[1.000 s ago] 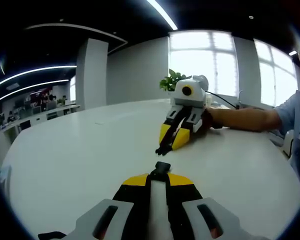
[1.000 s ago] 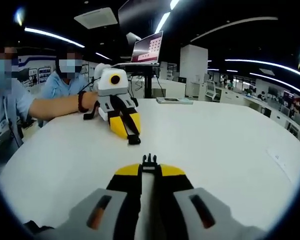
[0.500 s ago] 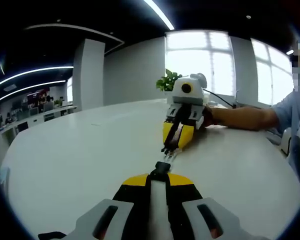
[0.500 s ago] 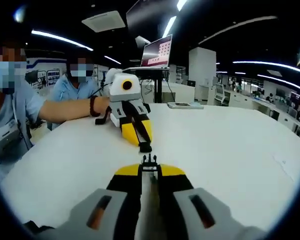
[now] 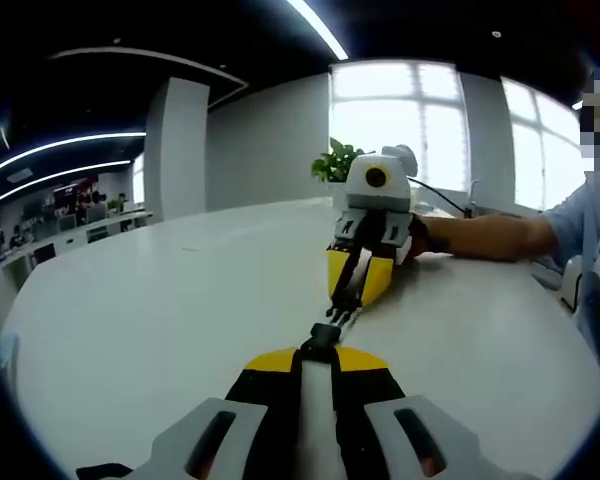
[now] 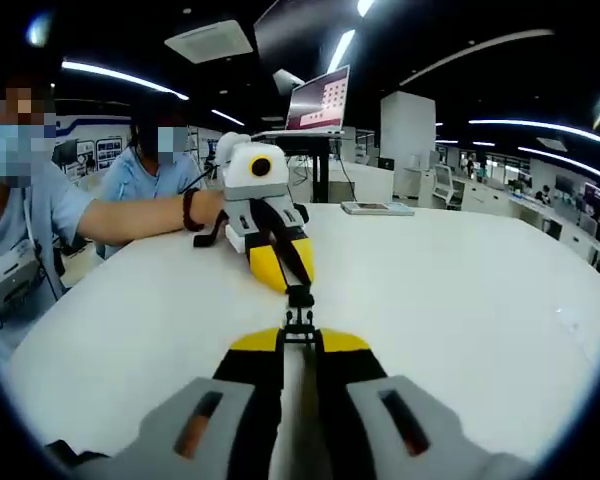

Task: Snap the two parts of the plastic buckle together until the buckle closes and remains connected.

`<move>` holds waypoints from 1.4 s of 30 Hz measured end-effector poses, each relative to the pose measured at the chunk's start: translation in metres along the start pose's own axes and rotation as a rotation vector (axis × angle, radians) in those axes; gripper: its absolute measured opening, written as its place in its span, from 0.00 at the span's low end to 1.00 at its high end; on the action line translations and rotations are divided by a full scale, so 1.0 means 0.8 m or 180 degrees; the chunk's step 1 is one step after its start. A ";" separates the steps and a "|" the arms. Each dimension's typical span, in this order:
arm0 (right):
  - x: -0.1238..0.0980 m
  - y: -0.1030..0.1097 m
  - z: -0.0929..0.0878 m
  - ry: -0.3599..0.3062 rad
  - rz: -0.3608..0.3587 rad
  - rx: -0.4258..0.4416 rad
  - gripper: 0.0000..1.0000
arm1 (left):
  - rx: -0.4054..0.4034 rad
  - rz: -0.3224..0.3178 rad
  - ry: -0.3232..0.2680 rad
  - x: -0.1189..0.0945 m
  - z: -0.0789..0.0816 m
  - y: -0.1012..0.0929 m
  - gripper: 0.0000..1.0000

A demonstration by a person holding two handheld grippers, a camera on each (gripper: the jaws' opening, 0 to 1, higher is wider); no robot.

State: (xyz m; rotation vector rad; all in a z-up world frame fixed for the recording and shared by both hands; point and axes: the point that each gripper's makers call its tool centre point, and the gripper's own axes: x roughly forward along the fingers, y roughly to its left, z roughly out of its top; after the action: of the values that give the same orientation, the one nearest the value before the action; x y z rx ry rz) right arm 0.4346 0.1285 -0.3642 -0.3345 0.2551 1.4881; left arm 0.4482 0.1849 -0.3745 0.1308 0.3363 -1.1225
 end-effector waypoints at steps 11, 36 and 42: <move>0.004 0.005 -0.003 0.0033 0.0040 -0.0125 0.12 | 0.0020 -0.0060 0.0003 0.002 0.001 -0.009 0.11; 0.008 -0.001 0.003 0.0000 0.0107 -0.0224 0.12 | 0.0060 -0.0143 0.0007 0.005 -0.001 -0.029 0.11; 0.010 -0.003 0.004 -0.0006 0.0126 -0.0220 0.12 | 0.0073 -0.0176 0.0009 0.005 0.002 -0.022 0.11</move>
State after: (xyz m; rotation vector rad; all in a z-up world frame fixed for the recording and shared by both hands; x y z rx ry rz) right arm 0.4376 0.1366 -0.3641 -0.3856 0.2102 1.5386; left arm 0.4339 0.1731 -0.3734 0.1440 0.3312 -1.1812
